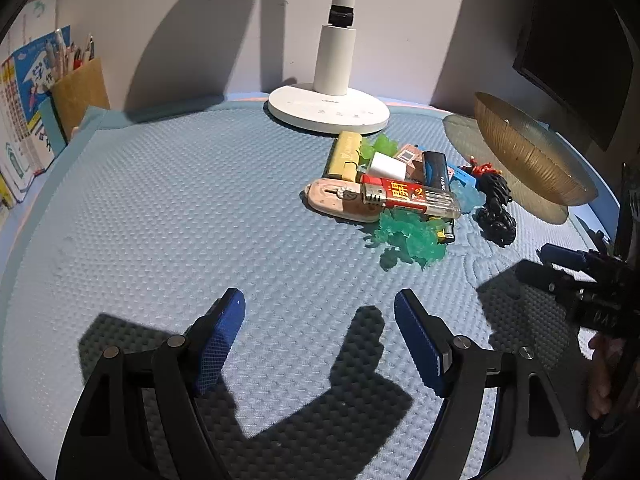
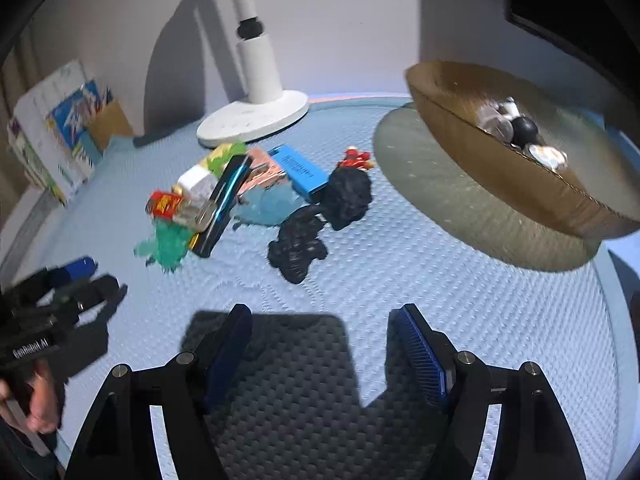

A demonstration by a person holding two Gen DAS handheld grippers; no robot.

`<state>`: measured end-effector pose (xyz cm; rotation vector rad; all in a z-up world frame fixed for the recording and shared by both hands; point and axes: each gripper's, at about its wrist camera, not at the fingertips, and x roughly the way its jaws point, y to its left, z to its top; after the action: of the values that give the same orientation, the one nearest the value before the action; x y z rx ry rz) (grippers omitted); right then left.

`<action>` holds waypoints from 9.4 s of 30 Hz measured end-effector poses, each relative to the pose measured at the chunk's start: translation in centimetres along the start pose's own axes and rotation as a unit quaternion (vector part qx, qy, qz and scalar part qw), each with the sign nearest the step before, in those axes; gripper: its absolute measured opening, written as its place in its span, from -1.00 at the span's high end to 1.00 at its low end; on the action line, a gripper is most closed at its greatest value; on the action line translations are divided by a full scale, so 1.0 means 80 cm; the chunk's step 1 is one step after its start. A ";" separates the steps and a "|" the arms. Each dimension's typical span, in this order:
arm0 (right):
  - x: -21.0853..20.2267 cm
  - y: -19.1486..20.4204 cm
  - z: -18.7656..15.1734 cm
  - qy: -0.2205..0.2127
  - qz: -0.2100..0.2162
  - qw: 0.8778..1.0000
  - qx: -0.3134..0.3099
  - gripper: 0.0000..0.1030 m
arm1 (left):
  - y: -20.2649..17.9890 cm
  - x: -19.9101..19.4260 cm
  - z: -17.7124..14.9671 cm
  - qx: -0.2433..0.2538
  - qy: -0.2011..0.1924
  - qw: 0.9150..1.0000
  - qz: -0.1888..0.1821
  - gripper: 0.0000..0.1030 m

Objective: Organize rigid objects
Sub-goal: 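Move both tools back toward the cluster of items, then grasp the green crystal cluster with the left tool while the right tool grasps the black dragon figurine, then carry the crystal and dragon figurine into the amber bowl and release both, then move both open tools back toward the remaining items, then grasp the red lighter with the left tool while the right tool grasps the red figurine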

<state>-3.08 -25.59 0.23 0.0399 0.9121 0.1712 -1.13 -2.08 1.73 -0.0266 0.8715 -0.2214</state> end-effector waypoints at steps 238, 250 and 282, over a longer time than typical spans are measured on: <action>0.021 -0.032 0.070 0.002 0.032 0.998 0.050 0.39 | -0.040 0.022 0.005 0.049 0.040 0.998 -0.016 0.46; 0.000 -0.030 0.009 0.042 0.038 0.998 0.017 0.30 | -0.040 0.037 0.026 0.083 0.046 0.994 -0.045 0.16; -0.090 -0.048 0.040 -0.082 -0.009 0.995 0.058 0.45 | -0.092 -0.019 0.044 0.114 -0.054 0.992 -0.029 0.62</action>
<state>-4.37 -30.46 7.39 0.1511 0.7579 0.0958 -0.77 -9.22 5.98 0.1475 0.7341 -0.3706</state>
